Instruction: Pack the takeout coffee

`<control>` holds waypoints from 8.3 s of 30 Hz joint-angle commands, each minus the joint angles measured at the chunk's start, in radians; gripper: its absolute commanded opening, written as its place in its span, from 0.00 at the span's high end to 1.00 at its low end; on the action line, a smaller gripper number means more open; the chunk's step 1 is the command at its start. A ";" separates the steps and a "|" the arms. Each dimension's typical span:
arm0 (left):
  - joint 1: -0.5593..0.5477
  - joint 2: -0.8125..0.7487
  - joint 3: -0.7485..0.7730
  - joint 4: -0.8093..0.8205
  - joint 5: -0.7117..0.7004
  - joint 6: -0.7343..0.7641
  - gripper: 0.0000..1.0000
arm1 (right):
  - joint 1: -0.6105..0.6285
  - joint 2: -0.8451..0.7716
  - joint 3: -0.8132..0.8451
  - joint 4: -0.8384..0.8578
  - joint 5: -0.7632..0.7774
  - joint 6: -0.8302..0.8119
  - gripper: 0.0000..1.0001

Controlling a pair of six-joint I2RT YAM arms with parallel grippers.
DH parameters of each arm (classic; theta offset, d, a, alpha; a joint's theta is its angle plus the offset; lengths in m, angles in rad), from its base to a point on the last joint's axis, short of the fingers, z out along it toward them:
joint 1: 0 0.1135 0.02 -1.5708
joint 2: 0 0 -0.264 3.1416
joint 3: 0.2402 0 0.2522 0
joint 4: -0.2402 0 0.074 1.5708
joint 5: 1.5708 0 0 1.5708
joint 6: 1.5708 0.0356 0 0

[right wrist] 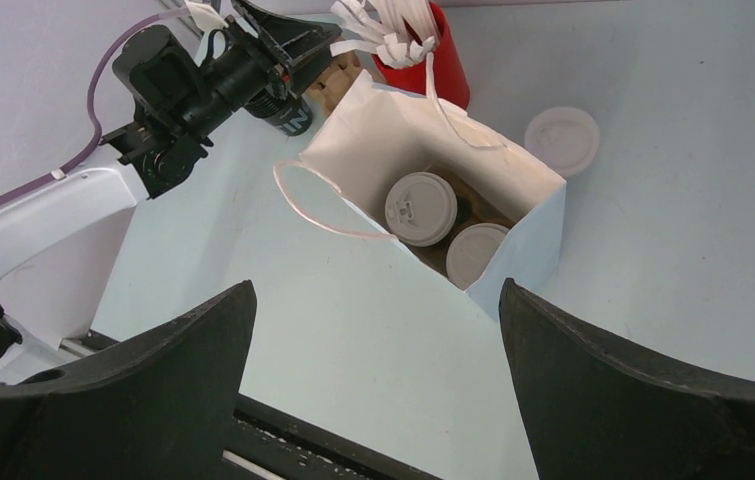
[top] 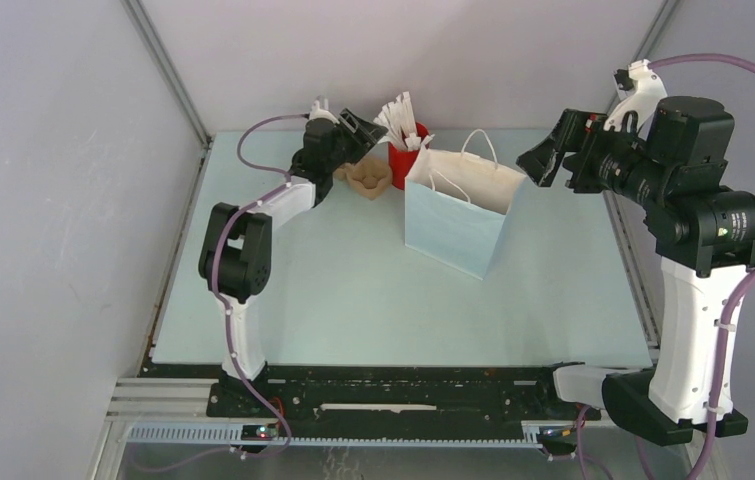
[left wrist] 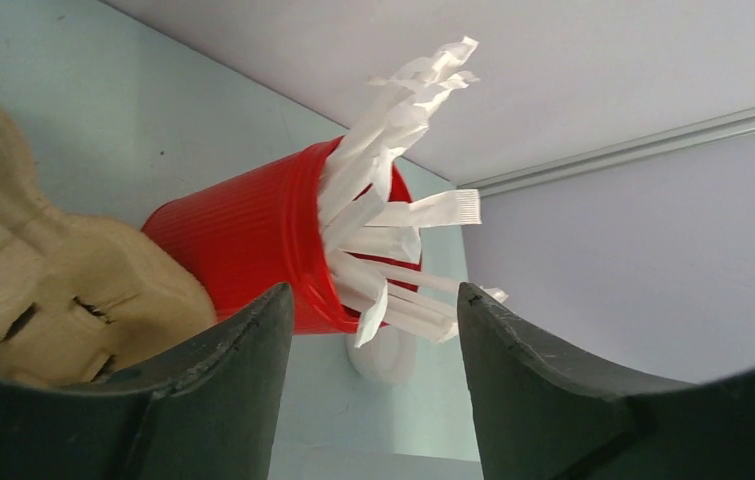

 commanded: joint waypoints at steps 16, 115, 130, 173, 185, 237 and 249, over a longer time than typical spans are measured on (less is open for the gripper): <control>0.007 0.038 0.108 0.000 0.038 -0.042 0.64 | -0.009 -0.007 0.005 0.017 -0.047 -0.014 0.00; -0.395 -0.201 0.339 -0.307 0.115 0.160 1.00 | 0.050 -0.156 -0.057 0.025 -0.030 -0.006 0.00; -0.354 -0.181 0.226 -0.232 0.056 0.301 1.00 | 0.089 -0.155 -0.044 0.013 0.013 -0.032 0.00; -0.283 -0.254 0.439 -0.816 -0.131 0.591 0.28 | 0.119 -0.078 -0.029 -0.004 0.057 -0.052 0.00; -0.095 -0.066 0.533 -0.747 -0.241 0.425 0.44 | 0.116 -0.066 -0.062 -0.017 0.037 -0.045 0.00; -0.112 0.021 0.517 -0.483 -0.216 0.356 1.00 | 0.082 -0.030 -0.042 -0.004 0.011 -0.042 0.00; -0.076 -0.012 0.521 -0.537 -0.247 0.332 0.75 | 0.082 -0.039 -0.055 -0.003 0.010 -0.043 0.00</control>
